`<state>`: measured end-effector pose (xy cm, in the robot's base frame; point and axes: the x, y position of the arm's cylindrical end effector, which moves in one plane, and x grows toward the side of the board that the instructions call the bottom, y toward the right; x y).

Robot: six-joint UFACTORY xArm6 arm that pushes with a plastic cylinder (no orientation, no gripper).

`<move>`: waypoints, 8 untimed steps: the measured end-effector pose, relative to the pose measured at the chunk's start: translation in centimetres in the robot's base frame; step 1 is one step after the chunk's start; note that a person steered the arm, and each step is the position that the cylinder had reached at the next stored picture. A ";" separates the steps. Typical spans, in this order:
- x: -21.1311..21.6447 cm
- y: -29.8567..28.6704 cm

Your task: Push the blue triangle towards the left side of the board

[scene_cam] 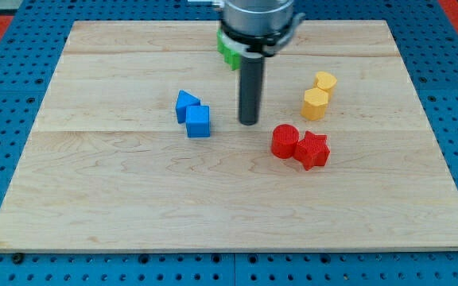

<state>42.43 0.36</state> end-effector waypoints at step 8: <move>-3.2 -23.6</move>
<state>39.20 -23.22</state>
